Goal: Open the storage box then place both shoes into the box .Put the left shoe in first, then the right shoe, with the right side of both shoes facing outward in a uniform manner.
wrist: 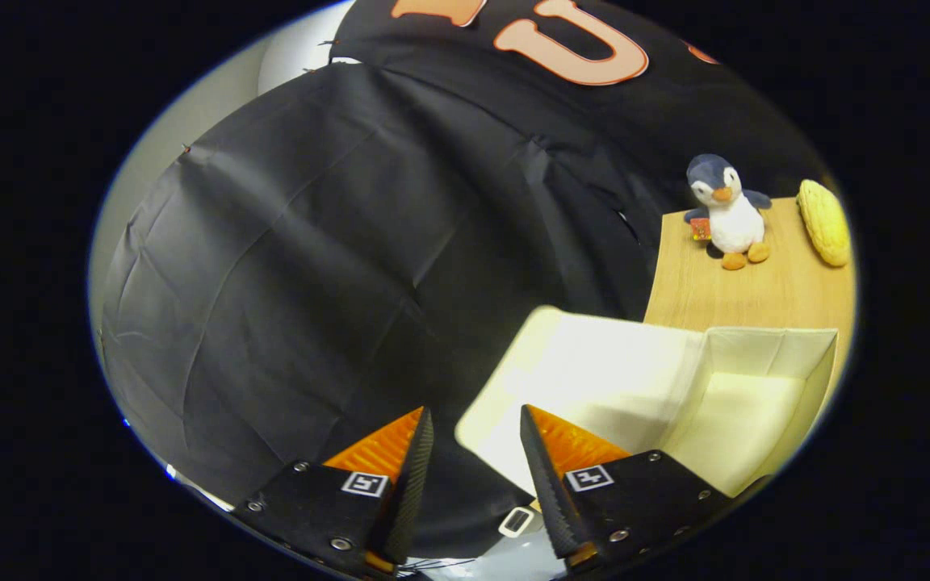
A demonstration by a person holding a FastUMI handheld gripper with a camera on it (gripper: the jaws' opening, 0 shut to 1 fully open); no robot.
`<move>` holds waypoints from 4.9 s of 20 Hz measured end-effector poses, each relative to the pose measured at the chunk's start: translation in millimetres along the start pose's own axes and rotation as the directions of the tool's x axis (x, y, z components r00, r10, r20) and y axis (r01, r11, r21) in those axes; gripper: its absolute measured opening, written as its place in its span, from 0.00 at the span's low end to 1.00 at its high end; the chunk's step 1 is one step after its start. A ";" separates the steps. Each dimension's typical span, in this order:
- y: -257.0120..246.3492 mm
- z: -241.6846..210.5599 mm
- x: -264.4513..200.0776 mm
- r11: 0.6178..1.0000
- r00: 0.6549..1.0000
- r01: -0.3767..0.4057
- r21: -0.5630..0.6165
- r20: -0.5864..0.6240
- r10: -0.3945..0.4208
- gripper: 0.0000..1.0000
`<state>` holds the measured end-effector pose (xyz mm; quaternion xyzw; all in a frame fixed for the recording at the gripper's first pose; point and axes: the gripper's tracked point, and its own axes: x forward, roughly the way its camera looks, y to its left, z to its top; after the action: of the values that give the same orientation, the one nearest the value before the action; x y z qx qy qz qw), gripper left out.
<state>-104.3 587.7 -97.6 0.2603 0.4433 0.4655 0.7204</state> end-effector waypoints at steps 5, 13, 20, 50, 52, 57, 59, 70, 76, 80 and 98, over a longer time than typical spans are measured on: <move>-61.2 17.1 -66.5 0.983 0.985 0.153 -0.098 0.091 -0.144 0.92; -210.6 -0.1 -189.6 0.844 0.862 0.501 -0.188 0.193 -0.469 0.97; -329.4 -83.1 -265.2 0.710 0.728 0.684 -0.167 0.085 -0.680 0.97; -417.0 -138.0 -271.6 0.678 0.679 0.734 0.033 -0.064 -0.732 0.04; -392.1 -116.1 -271.7 0.685 0.686 0.728 0.025 -0.038 -0.727 0.04; -315.0 -53.1 -258.5 0.739 0.737 0.673 0.023 0.063 -0.673 0.04; -286.1 -32.9 -249.7 0.754 0.750 0.657 0.011 0.089 -0.656 0.04; -196.8 -19.0 -127.8 0.801 0.801 0.598 -0.040 -0.015 -0.599 0.04; -200.3 -53.1 -72.6 0.783 0.774 0.621 -0.045 -0.119 -0.621 0.04; -215.6 -68.2 -50.5 0.742 0.728 0.670 -0.028 -0.175 -0.663 0.04; -174.1 -89.3 -52.1 0.896 0.889 0.427 0.120 -0.235 -0.393 0.60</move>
<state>-115.5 462.3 -256.2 0.1712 0.5977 0.2875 0.7286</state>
